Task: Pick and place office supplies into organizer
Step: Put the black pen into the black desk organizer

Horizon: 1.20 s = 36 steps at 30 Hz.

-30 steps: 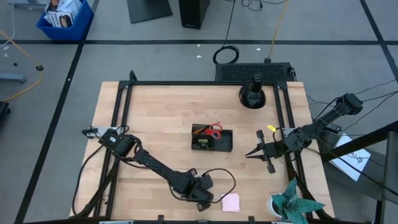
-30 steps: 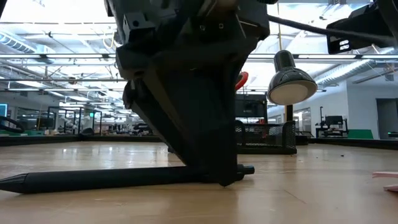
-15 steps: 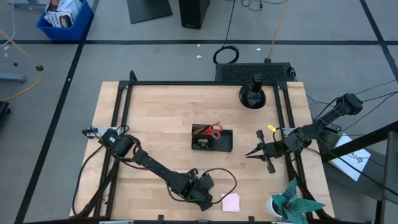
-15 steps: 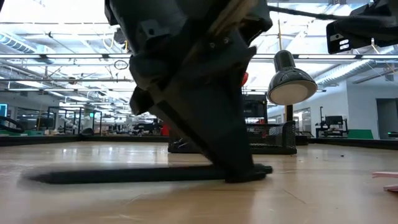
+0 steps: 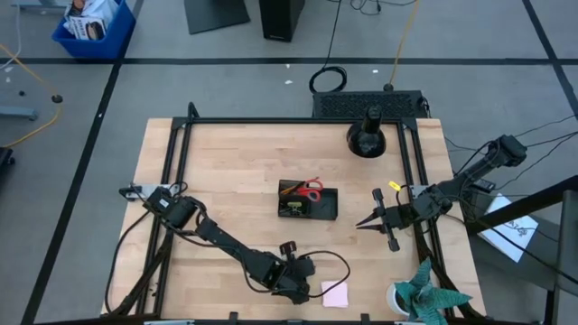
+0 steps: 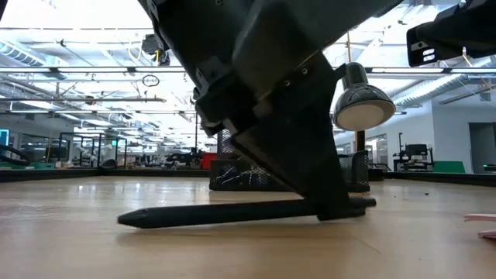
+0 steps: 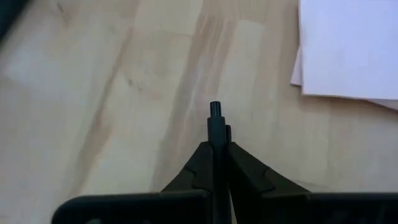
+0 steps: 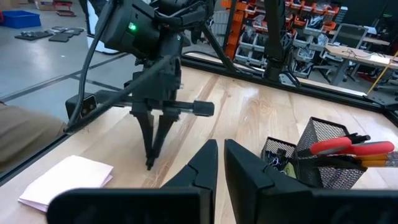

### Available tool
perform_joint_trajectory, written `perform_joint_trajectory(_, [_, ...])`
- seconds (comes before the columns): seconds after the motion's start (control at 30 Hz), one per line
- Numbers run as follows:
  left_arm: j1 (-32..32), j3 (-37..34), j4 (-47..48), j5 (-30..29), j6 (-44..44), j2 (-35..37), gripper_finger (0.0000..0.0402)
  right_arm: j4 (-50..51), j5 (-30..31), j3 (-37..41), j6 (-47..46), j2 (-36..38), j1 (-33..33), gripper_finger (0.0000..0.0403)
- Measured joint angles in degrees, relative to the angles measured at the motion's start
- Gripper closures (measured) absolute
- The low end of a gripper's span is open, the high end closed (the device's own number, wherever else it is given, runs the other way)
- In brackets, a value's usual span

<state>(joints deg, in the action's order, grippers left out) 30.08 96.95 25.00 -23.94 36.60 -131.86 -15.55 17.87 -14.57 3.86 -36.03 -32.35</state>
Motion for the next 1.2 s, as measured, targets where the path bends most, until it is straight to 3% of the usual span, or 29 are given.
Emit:
perform_joint_trajectory(0.43, [-1.7,0.1,-4.5,-10.6,-20.3,5.6,0.0376,0.2,-0.1,0.0,0.2,-0.2,0.0,0.0383])
perform_joint_trajectory(0.83, [-8.9,-1.0,-3.9,-13.4,-45.2,26.8,0.0380,-0.1,-0.1,0.0,0.2,-0.5,0.0,0.0383])
perform_joint_trajectory(0.97, [-15.1,-7.4,-5.8,-6.9,-43.8,34.5,0.0388,-0.2,-0.2,0.0,0.1,-0.5,0.0,0.0383])
perform_joint_trajectory(1.07, [-20.1,-16.9,-12.7,-0.3,-40.1,38.6,0.0388,0.0,-0.2,0.0,-0.2,-0.5,0.0,0.0382])
perform_joint_trajectory(1.2, [-24.4,-32.6,-33.0,12.7,-40.0,39.6,0.0381,0.6,-0.2,0.0,-0.2,-0.5,0.0,0.0383])
